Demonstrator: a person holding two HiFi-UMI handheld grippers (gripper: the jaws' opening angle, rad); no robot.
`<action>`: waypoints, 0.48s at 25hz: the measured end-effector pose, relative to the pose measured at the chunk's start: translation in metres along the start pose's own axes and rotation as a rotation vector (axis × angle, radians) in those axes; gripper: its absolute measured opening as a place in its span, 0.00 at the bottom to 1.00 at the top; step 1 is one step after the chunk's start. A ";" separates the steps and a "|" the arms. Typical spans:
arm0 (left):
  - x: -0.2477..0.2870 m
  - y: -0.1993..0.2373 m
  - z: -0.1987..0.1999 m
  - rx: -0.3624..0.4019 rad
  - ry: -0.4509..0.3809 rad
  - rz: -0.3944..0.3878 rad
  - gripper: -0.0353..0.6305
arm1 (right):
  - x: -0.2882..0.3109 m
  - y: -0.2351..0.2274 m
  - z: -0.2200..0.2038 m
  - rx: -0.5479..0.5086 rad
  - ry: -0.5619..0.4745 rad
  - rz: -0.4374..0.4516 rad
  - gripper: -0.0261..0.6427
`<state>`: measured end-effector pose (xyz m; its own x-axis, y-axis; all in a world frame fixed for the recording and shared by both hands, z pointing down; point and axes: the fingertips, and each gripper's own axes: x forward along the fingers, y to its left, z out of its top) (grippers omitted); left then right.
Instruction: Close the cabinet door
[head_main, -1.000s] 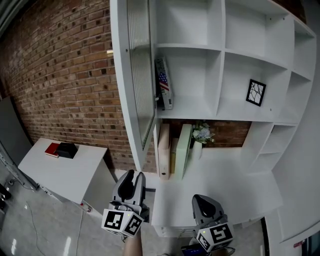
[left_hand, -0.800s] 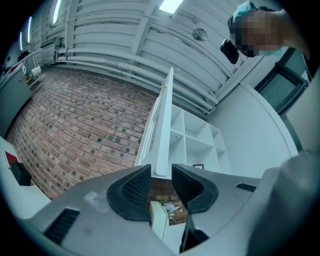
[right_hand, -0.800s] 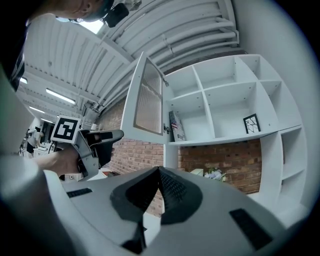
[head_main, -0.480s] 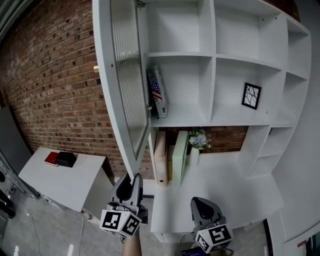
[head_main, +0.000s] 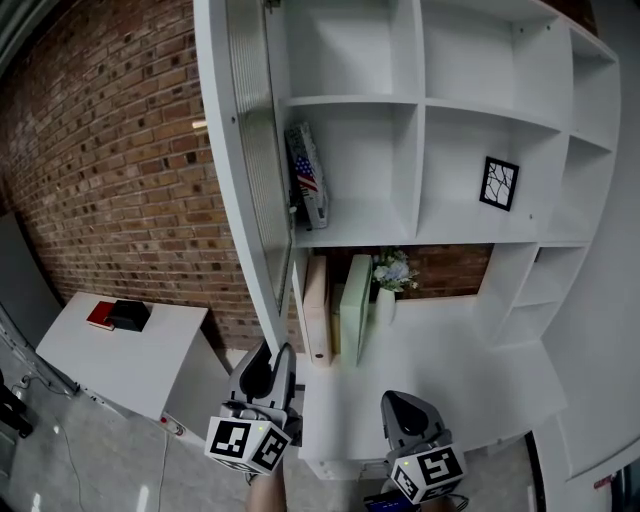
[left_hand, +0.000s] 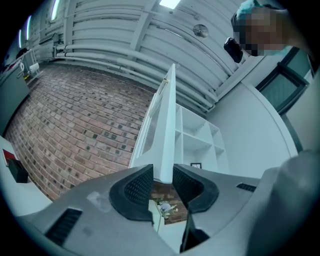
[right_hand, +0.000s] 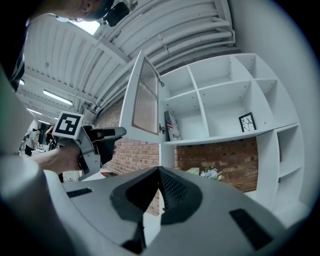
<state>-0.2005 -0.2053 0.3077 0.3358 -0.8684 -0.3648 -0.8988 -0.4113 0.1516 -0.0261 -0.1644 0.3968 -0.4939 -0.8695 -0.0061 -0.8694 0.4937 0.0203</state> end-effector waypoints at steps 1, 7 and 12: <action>0.002 -0.004 -0.001 0.000 0.005 -0.010 0.23 | -0.001 -0.002 0.000 0.002 0.001 -0.003 0.04; 0.010 -0.023 -0.008 -0.004 0.032 -0.057 0.23 | -0.007 -0.006 -0.002 0.006 0.002 -0.017 0.04; 0.018 -0.035 -0.012 -0.011 0.051 -0.091 0.24 | -0.013 -0.017 -0.001 0.007 -0.001 -0.046 0.04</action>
<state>-0.1596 -0.2094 0.3071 0.4298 -0.8403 -0.3302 -0.8609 -0.4917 0.1307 -0.0051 -0.1618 0.3977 -0.4533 -0.8913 -0.0076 -0.8913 0.4532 0.0127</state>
